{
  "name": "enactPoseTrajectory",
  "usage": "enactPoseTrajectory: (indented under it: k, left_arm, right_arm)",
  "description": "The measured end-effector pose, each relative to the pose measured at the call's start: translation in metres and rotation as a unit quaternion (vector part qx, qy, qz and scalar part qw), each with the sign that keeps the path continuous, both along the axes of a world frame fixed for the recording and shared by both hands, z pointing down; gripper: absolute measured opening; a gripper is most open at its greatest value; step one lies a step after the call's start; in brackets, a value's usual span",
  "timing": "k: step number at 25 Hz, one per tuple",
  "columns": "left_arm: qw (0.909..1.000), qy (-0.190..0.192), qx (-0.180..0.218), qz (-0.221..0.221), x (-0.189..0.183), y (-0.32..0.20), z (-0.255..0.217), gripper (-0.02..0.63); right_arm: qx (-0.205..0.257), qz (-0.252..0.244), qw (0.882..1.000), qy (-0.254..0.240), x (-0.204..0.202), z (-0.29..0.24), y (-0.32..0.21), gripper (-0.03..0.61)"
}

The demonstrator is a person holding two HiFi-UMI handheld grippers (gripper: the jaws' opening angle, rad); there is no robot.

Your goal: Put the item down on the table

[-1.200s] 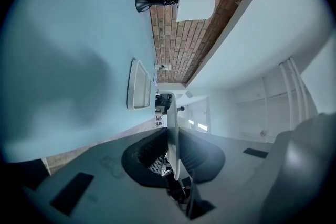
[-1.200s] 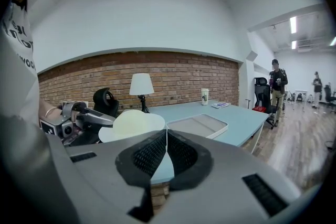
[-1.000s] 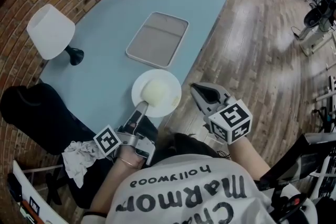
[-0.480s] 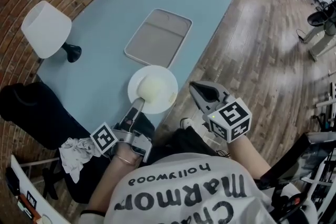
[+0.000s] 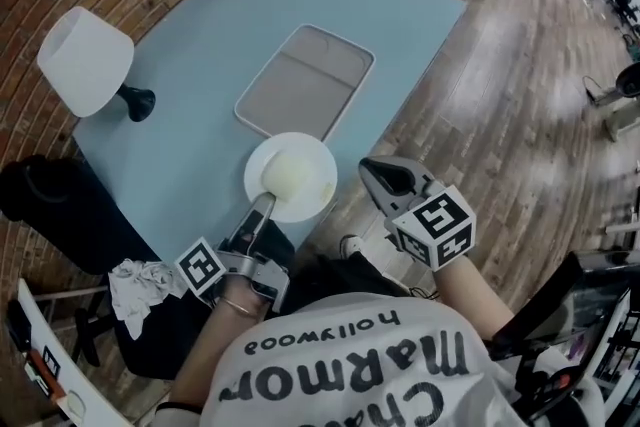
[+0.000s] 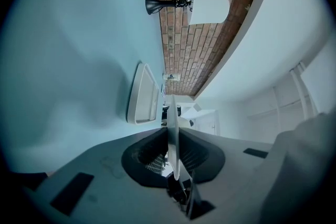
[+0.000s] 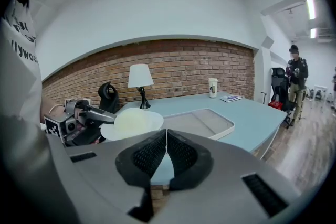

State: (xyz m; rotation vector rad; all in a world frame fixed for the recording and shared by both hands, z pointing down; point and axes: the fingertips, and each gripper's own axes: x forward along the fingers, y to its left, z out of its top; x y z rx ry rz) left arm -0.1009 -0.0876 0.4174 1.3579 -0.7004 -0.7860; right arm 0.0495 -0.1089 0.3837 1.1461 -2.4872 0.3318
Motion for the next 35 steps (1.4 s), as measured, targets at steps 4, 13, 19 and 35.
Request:
enactPoseTrajectory:
  k: [4,13,19,35]
  left_arm:
    - [0.9998,-0.007,-0.004,-0.017,0.011,-0.014,0.003,0.038]
    - [0.9986,-0.013,-0.002,-0.050,0.031,-0.039,0.001,0.038]
    - [0.9973,-0.019,-0.002,-0.071,0.041,-0.050,0.002,0.038]
    - [0.9928,-0.042,-0.013,-0.111,0.048,-0.065,0.012,0.038]
  right_arm:
    - [-0.003,-0.020,1.000,0.002,0.009,0.002,-0.020,0.011]
    - [-0.005,-0.062,0.998,0.007,0.023,-0.002,-0.055,0.011]
    - [0.000,-0.087,0.996,0.004,0.029,-0.002,-0.072,0.011]
    - [-0.016,-0.119,0.993,-0.015,0.036,0.011,-0.099,0.011]
